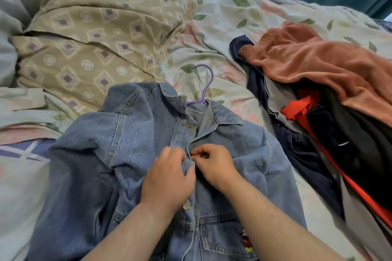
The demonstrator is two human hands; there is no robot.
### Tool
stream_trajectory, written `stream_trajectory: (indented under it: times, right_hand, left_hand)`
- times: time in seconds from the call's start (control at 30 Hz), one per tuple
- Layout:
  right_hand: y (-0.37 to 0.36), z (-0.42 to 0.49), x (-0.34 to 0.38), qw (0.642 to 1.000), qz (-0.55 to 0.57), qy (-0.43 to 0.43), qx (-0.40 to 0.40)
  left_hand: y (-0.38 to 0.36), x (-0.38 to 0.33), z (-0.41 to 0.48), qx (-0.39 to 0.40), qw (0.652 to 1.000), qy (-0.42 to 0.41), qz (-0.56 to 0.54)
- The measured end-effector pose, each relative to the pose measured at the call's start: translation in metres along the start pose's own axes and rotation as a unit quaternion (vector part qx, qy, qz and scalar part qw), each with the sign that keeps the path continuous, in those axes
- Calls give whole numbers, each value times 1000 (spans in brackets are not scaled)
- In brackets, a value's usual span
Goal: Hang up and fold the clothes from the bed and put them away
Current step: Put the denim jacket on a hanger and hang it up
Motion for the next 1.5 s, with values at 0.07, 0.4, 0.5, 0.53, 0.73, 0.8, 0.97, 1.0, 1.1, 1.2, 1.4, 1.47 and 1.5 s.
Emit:
stream_trajectory:
  times: [0.07, 0.4, 0.5, 0.53, 0.73, 0.8, 0.97, 1.0, 1.1, 1.2, 1.4, 1.47, 1.5]
  right_hand:
    - [-3, 1, -2, 1000, 13, -1, 1]
    - [-9, 2, -7, 999, -12, -2, 34]
    - [-8, 2, -8, 999, 12, -11, 40]
    - [-8, 3, -8, 999, 15, -11, 39]
    - [-11, 5, -10, 998, 47, -28, 33]
    - [-13, 5, -9, 998, 44, -26, 34]
    - [-9, 5, -9, 998, 49, -28, 34]
    - [-8, 5, -9, 997, 69, -27, 35]
    - [-8, 3, -9, 986, 149, -43, 60]
    - [-6, 1, -9, 974, 202, -71, 78]
    - [4, -2, -9, 935, 328, -86, 102]
    - [2, -3, -8, 936, 324, -82, 110]
    - [1, -3, -8, 937, 320, -81, 112]
  left_hand:
    - [-3, 9, 13, 28, 998, 22, 54]
    - [4, 29, 25, 112, 972, 22, 206]
    - [5, 24, 33, 96, 962, 33, 253]
    - [5, 21, 35, 102, 960, 51, 257]
    - [23, 13, 36, -28, 989, 141, 18]
    - [31, 0, 22, -142, 983, 82, -78]
    - [-11, -20, -2, -22, 998, -38, -54]
    - [-15, -9, 3, -22, 999, -10, -41]
    - [-11, 24, 16, -71, 993, 52, -84]
    - [-10, 33, 23, -72, 983, 104, -131]
    - [-24, 17, 23, -4, 961, 117, -252]
    - [-29, 4, 16, 28, 961, 70, -265]
    - [-31, 2, 14, 31, 963, 59, -261]
Point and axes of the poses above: each hand's wrist, its own z-axis towards the middle knuckle, its own y-axis out of the back of the hand, x = y × z, the point moved 4 cm from there along z, towards the middle knuckle, and after that the axes turned 3 degrees about -z, right-handed, at the moved point
